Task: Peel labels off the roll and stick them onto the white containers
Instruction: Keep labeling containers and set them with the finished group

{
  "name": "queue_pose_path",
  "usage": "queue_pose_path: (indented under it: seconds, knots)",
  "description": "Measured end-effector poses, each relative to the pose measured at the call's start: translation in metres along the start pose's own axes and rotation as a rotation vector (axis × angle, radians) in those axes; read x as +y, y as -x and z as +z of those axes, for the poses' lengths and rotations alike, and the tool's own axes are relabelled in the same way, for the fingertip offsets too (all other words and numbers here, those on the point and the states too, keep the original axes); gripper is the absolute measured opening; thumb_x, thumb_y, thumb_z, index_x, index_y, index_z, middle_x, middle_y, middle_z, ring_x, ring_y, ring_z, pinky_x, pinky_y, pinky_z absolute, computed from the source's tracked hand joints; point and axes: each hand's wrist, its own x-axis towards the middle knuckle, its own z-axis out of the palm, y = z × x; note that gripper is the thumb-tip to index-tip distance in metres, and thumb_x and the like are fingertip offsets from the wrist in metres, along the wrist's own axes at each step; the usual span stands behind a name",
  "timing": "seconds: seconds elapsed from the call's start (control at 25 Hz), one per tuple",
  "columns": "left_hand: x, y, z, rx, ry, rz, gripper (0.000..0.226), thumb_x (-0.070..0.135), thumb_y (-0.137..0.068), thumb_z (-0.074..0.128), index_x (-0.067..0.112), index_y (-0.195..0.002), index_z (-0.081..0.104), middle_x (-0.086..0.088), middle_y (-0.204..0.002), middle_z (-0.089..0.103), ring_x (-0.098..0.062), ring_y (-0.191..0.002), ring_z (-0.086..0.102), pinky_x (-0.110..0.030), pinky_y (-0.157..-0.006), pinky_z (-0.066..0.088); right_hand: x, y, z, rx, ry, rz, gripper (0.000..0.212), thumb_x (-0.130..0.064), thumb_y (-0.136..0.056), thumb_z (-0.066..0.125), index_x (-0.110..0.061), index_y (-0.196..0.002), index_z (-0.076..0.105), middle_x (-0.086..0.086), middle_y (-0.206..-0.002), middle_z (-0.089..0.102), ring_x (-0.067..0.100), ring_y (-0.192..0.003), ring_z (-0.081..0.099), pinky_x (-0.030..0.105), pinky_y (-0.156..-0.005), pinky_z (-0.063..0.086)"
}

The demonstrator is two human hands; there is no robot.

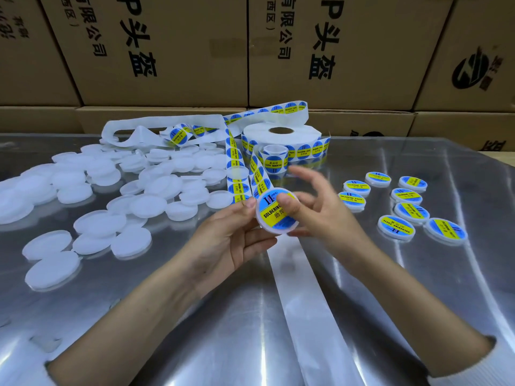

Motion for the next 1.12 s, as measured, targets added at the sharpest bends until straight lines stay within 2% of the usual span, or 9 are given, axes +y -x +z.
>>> queue_pose_path:
  seconds: [0.08,0.16,0.28,0.44,0.56,0.76,0.88,0.96,1.12]
  knots:
    - [-0.001,0.001,0.001,-0.035,-0.023,0.006,0.048,0.031,-0.082,0.051,0.006,-0.122,0.058,-0.016,-0.115,0.067,-0.021,-0.093,0.069,-0.025,-0.073,0.057,0.002,0.004,0.011,-0.06,0.004,-0.019,0.043,-0.041,-0.066,0.075,-0.026,-0.103,0.061,-0.009,-0.078,0.07,0.006,-0.07,0.064,0.027,-0.065,0.055]
    - [-0.002,0.0,0.003,-0.034,-0.029,0.002,0.046,0.032,-0.081,0.051,0.009,-0.12,0.059,-0.013,-0.108,0.07,-0.02,-0.09,0.07,-0.024,-0.071,0.057,0.005,0.005,0.017,-0.032,-0.012,-0.064,0.026,-0.039,-0.071,0.072,-0.019,-0.085,0.067,-0.003,-0.071,0.066,0.009,-0.067,0.06,0.028,-0.065,0.055]
    - [-0.001,0.0,0.006,-0.004,-0.052,0.01,0.047,0.043,-0.076,0.053,0.014,-0.112,0.063,-0.01,-0.098,0.073,-0.017,-0.083,0.071,-0.022,-0.064,0.056,0.004,0.003,0.018,0.05,-0.019,-0.027,0.043,-0.051,-0.077,0.054,-0.011,-0.076,0.068,0.003,-0.07,0.065,0.012,-0.069,0.062,0.034,-0.069,0.059]
    - [-0.005,0.002,0.011,0.133,-0.326,0.109,0.057,0.061,-0.065,0.054,0.016,-0.097,0.064,-0.005,-0.084,0.073,-0.015,-0.071,0.07,-0.022,-0.057,0.055,0.007,0.008,0.02,0.064,0.033,0.029,0.063,-0.045,-0.098,0.031,-0.024,-0.055,0.07,-0.008,-0.056,0.068,-0.002,-0.056,0.063,0.007,-0.054,0.044]
    - [-0.014,0.004,0.016,0.195,-0.436,0.197,0.045,0.053,-0.073,0.051,0.012,-0.089,0.061,0.0,-0.076,0.069,-0.013,-0.067,0.066,-0.028,-0.061,0.058,0.01,0.01,0.023,0.059,0.119,0.032,0.07,-0.039,-0.101,0.028,-0.024,-0.04,0.06,-0.013,-0.043,0.056,-0.004,-0.044,0.051,0.007,-0.048,0.037]
    - [-0.018,0.005,0.017,0.127,-0.373,0.237,0.018,0.027,-0.088,0.051,0.009,-0.086,0.053,-0.001,-0.071,0.068,-0.015,-0.063,0.066,-0.037,-0.064,0.059,0.015,0.006,0.022,0.135,0.248,0.055,0.068,-0.046,-0.098,0.032,-0.015,-0.04,0.045,-0.008,-0.039,0.043,0.004,-0.042,0.04,0.024,-0.047,0.034]
    - [-0.022,0.006,0.016,0.064,-0.361,0.205,0.005,0.011,-0.091,0.054,0.007,-0.093,0.051,-0.004,-0.075,0.071,-0.014,-0.067,0.068,-0.031,-0.065,0.06,0.015,0.004,0.02,0.15,0.281,0.082,0.071,-0.051,-0.097,0.032,0.003,-0.059,0.058,0.022,-0.056,0.053,0.021,-0.056,0.049,0.042,-0.06,0.045]
    - [-0.024,0.005,0.014,0.038,-0.39,0.218,0.012,0.001,-0.087,0.058,0.009,-0.093,0.051,-0.003,-0.077,0.071,-0.012,-0.067,0.067,-0.027,-0.064,0.058,0.015,0.004,0.021,0.165,0.318,0.085,0.076,-0.054,-0.096,0.03,0.012,-0.07,0.057,0.03,-0.064,0.054,0.026,-0.059,0.048,0.047,-0.066,0.047]
    - [-0.029,0.003,0.011,-0.025,-0.466,0.272,0.036,-0.017,-0.079,0.061,0.01,-0.1,0.049,0.001,-0.084,0.071,-0.01,-0.075,0.066,-0.021,-0.07,0.055,0.015,0.003,0.02,0.203,0.301,0.1,0.077,-0.057,-0.095,0.03,0.013,-0.073,0.056,0.012,-0.054,0.048,0.018,-0.054,0.045,0.036,-0.056,0.039]
